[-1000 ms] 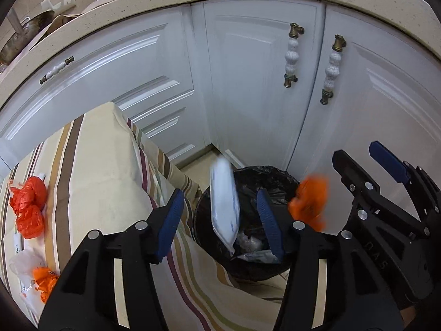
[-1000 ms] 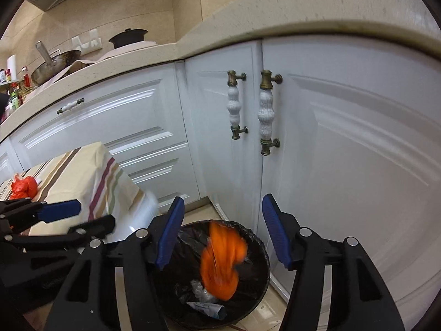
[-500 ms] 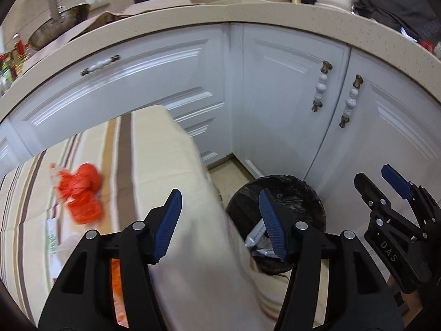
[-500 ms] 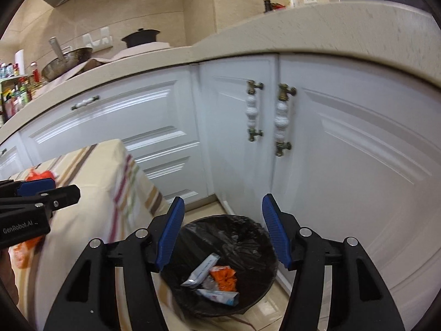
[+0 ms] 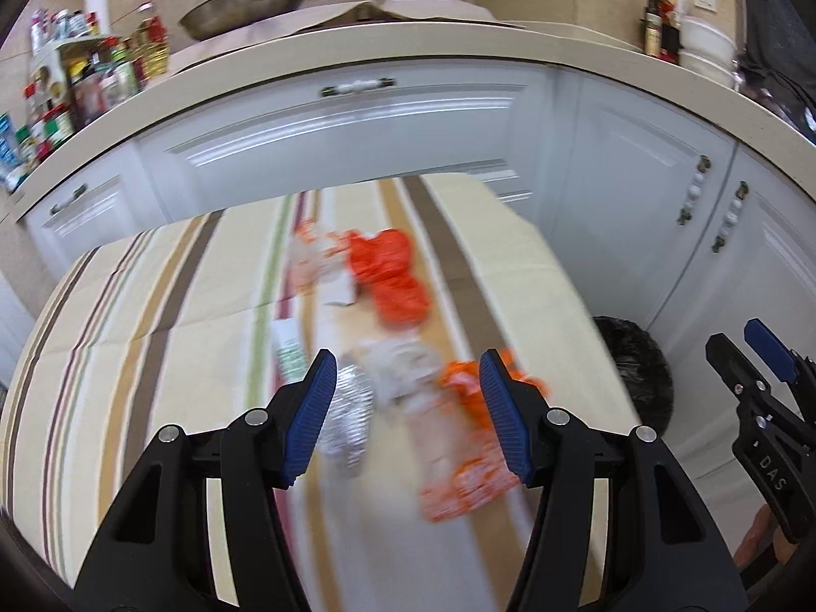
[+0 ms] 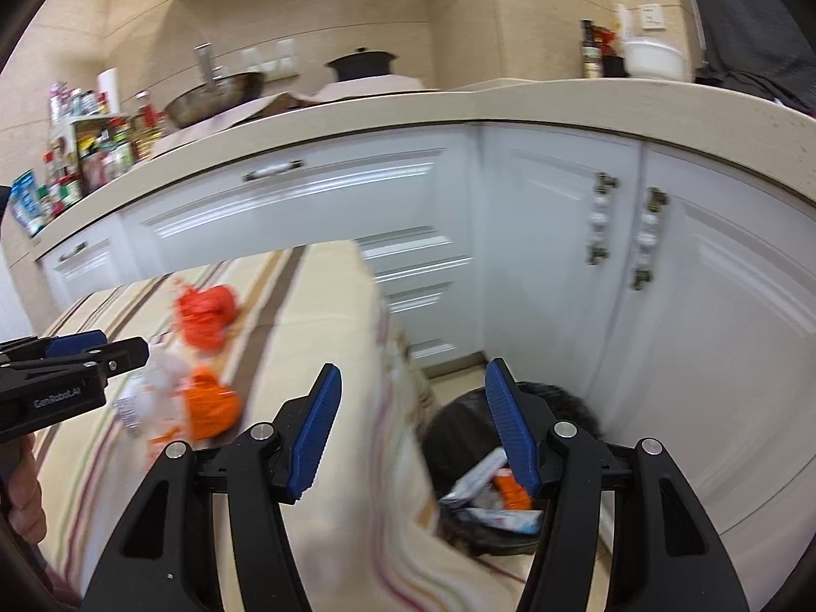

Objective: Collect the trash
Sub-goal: 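Move both tools back over the table toward the remaining trash, then grasp the clear bag with orange print using the right gripper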

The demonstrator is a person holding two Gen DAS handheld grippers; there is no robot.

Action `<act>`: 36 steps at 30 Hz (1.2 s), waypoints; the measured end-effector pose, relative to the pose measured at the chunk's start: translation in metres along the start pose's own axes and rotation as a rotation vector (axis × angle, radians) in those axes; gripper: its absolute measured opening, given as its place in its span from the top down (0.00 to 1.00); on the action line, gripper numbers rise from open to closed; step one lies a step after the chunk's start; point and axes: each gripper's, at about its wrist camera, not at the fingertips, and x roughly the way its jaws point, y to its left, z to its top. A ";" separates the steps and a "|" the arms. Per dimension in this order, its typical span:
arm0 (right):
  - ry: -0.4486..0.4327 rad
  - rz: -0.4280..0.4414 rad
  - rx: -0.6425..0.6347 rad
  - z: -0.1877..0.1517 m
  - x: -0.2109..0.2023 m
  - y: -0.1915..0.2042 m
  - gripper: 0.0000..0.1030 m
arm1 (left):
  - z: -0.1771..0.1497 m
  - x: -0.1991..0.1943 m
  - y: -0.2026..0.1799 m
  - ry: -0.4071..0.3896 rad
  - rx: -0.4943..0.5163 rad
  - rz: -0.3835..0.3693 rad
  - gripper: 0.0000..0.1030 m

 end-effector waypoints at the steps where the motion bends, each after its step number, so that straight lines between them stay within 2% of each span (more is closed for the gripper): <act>1: 0.002 0.011 -0.009 -0.001 -0.001 0.007 0.44 | -0.004 -0.002 0.010 0.003 -0.013 0.013 0.45; 11: 0.057 0.157 -0.121 -0.015 0.002 0.088 0.44 | -0.035 -0.011 0.096 0.044 -0.126 0.141 0.44; 15: 0.070 0.176 -0.153 -0.020 0.005 0.108 0.44 | -0.046 -0.013 0.121 0.056 -0.162 0.173 0.44; 19: 0.073 0.159 -0.167 -0.016 0.010 0.114 0.44 | -0.053 -0.011 0.142 0.072 -0.195 0.194 0.44; 24: 0.102 0.147 -0.170 -0.016 0.018 0.115 0.44 | -0.058 -0.011 0.157 0.077 -0.224 0.210 0.44; 30: 0.119 0.192 -0.214 -0.021 0.017 0.135 0.44 | -0.059 -0.007 0.163 0.084 -0.237 0.211 0.44; 36: 0.134 0.201 -0.257 -0.026 0.025 0.153 0.44 | -0.061 -0.005 0.161 0.090 -0.238 0.205 0.44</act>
